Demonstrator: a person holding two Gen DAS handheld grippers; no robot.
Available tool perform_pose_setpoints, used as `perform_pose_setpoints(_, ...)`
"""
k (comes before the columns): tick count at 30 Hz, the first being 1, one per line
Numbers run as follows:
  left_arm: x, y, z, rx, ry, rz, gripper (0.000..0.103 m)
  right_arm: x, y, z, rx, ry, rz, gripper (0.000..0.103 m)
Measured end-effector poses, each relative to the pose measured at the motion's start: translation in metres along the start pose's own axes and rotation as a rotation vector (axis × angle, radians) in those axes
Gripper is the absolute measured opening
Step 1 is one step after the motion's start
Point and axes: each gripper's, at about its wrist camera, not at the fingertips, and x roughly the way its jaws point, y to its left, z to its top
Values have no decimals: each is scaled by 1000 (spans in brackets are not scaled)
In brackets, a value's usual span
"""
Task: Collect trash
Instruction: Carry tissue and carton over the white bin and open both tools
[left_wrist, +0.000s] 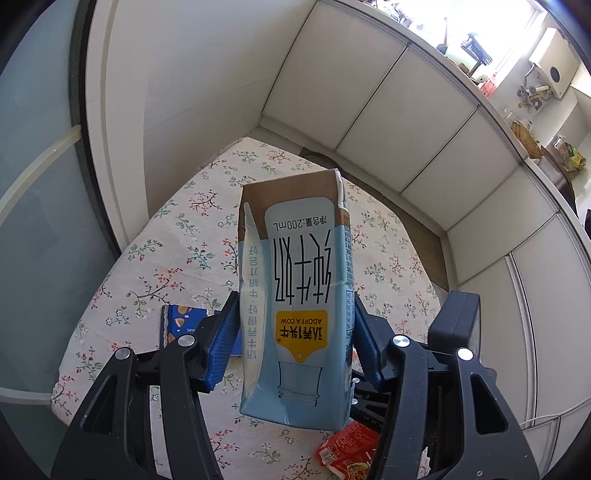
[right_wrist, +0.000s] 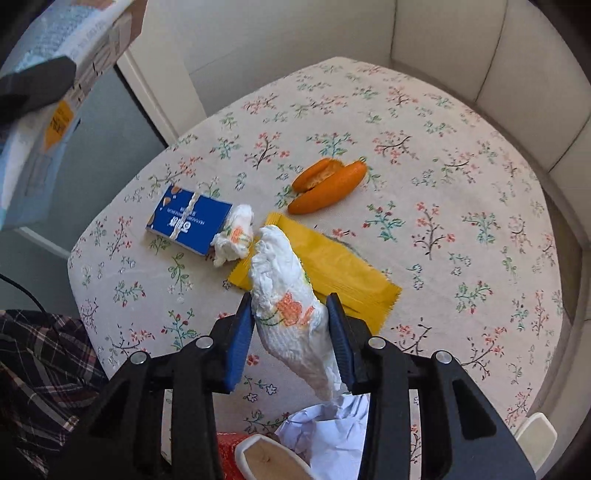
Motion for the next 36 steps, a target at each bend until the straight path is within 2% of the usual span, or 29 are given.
perform_pose_setpoints(7,8,-31,-3,46,-14,-39,54,-37,-24,-7,132,-148,-116,40)
perform_pose_setpoints(16,21,-72,-19,93,-16,-120,54,-98,-72,-41,346,-320,-280,40)
perform_pose_setpoints(24,18,-109,-34,144,-63,-197,54,-147,-107,-83,515,-441,-410,40)
perform_pose_setpoints(32,22,-140,-52,213,-58,-236,54,-193,-125,-140,656,-517,-627,40)
perform_pose_setpoints(36,26,-156,-63,257,-50,-248,54,-210,-136,-170,724,-538,-708,40)
